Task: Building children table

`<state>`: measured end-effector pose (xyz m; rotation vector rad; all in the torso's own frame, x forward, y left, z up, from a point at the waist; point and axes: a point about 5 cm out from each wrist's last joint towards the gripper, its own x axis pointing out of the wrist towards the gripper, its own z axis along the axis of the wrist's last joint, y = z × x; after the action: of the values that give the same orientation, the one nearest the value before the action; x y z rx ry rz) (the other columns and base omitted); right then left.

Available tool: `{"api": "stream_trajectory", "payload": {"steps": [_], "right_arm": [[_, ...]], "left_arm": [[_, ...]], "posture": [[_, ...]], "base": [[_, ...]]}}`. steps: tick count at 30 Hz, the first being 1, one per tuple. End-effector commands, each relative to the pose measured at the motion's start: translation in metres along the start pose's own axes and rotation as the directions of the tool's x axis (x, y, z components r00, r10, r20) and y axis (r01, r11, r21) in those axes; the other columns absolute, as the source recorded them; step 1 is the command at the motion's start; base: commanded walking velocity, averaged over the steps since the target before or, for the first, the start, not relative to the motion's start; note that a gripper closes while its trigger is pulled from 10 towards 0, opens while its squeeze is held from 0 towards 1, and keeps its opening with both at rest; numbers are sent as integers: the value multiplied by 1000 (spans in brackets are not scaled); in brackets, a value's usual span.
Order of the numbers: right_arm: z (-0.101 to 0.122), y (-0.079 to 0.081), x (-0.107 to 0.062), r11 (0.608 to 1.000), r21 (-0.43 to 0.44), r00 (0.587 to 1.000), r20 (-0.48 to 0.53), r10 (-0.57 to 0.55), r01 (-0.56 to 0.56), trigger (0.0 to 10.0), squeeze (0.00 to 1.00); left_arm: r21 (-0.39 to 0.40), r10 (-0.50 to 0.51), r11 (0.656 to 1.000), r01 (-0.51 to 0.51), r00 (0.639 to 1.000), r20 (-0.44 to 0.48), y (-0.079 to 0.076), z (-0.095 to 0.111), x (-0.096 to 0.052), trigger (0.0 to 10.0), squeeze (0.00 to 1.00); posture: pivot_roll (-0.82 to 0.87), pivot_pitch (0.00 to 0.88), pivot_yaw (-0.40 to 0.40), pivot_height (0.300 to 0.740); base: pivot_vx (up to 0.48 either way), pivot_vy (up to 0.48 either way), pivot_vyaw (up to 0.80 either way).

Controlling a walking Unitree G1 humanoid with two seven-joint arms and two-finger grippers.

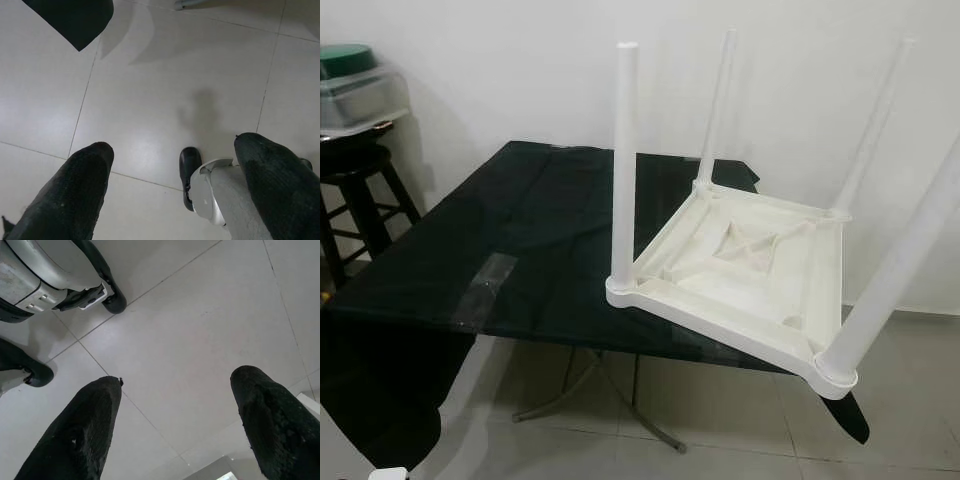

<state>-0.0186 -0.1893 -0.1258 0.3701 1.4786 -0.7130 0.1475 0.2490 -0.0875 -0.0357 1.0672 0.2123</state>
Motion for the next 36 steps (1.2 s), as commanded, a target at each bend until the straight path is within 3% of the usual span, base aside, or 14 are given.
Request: {"api": "stream_trajectory", "payload": {"steps": [1, 28, 36], "right_arm": [[205, 74, -55, 817, -567, 837, 494, 235, 105, 10000, 0], [208, 76, -57, 812, -573, 833, 500, 237, 113, 10000, 0], [210, 83, -60, 812, -573, 828, 504, 244, 109, 10000, 0]], "left_arm": [[-1, 5, 1000, -5, 1000, -8, 3, -1, 0, 10000, 0], [-9, 4, 1000, -4, 1000, -14, 5, -6, -1, 10000, 0], [-10, 6, 1000, -7, 1000, -19, 7, -9, -2, 10000, 0]], "posture": [[37, 0, -26, 740], [37, 0, -31, 740], [39, 0, -31, 740]], "base": [[0, 0, 0], [0, 0, 0], [0, 0, 0]]}}
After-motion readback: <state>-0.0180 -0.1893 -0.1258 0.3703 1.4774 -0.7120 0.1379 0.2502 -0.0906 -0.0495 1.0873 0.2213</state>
